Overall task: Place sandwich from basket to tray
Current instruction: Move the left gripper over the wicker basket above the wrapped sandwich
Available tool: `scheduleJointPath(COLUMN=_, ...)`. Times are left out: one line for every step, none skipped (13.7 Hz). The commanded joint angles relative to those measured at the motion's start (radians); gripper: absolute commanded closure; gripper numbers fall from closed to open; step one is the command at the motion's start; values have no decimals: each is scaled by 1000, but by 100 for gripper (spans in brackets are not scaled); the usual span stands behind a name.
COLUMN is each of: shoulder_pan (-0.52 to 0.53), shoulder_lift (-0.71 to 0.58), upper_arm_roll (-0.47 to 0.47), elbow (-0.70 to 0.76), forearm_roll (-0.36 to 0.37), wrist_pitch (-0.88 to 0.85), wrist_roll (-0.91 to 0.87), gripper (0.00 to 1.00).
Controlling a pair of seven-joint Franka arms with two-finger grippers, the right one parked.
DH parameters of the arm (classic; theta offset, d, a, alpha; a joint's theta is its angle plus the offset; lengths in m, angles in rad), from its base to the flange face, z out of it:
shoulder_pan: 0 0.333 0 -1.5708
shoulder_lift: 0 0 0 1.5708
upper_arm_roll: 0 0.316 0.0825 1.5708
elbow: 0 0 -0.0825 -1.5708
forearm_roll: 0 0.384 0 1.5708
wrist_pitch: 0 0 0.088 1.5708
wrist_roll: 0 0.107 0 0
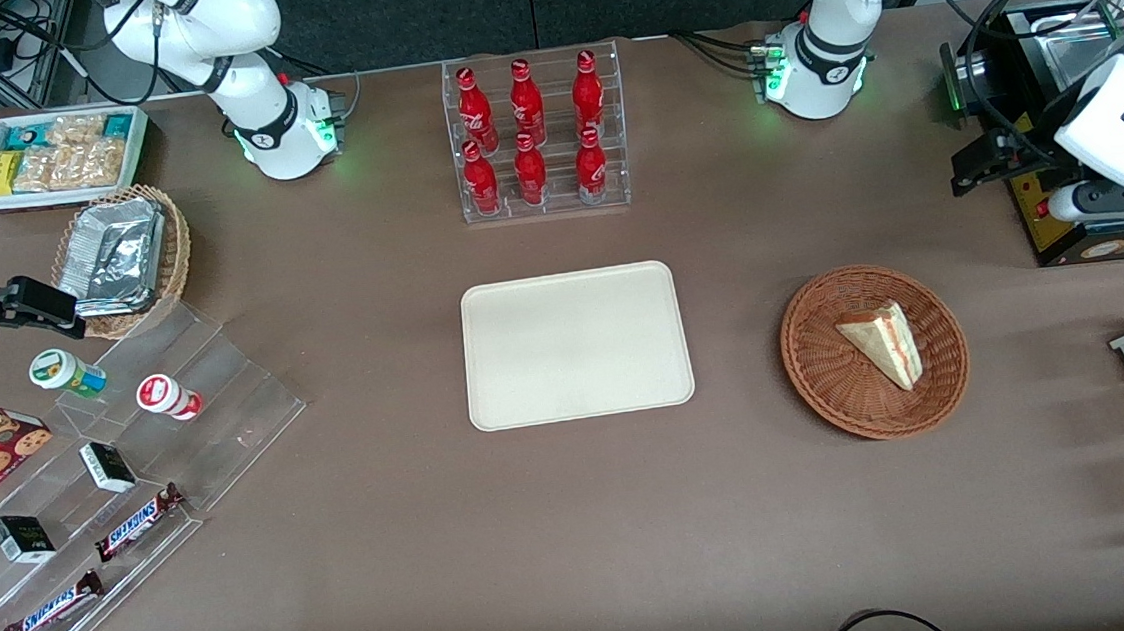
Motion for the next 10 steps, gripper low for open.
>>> scheduleJointPath(shoulder_pan=-15, shoulder_lift=-6, upper_arm_roll=6, elbow=5, forearm_roll=28, wrist_pitch=-20, wrist_roll=1, gripper=0)
scheduleJointPath(shoulder_pan=-13, shoulder_lift=-8, upper_arm_roll=9, elbow=7, forearm_roll=19, wrist_pitch=-22, wrist_roll=2, gripper=0)
scheduleJointPath(shoulder_pan=-13, shoulder_lift=-3, upper_arm_roll=9, elbow=11, forearm_roll=16, wrist_pitch=-20, wrist_roll=6, gripper=0)
scheduleJointPath(shoulder_pan=-13, shoulder_lift=9, upper_arm_roll=9, elbow=14, forearm_roll=11, wrist_pitch=-11, wrist_roll=10, gripper=0)
scheduleJointPath(shoulder_pan=-12, shoulder_lift=12, upper_arm_roll=12, elbow=4, forearm_roll=8, wrist_pitch=-2, wrist_roll=12, gripper=0)
scheduleJointPath(shoulder_pan=-10, shoulder_lift=16, upper_arm_roll=13, elbow=-16, forearm_roll=8, wrist_pitch=0, wrist_roll=12, gripper=0)
scheduleJointPath(shoulder_pan=-10, shoulder_lift=24, upper_arm_roll=13, elbow=-47, forearm_roll=19, wrist_pitch=12, wrist_roll=9, gripper=0)
scheduleJointPath(shoulder_pan=-10, shoulder_lift=24, upper_arm_roll=15, elbow=-86, forearm_roll=23, wrist_pitch=42, wrist_roll=7, gripper=0)
scheduleJointPath(shoulder_pan=-12, shoulder_lift=23, upper_arm_roll=13, elbow=-126, forearm_roll=25, wrist_pitch=84, wrist_roll=-1, gripper=0)
scheduleJointPath(shoulder_pan=-13, shoulder_lift=23, upper_arm_roll=13, elbow=-165, forearm_roll=26, wrist_pitch=128, wrist_roll=-7, gripper=0)
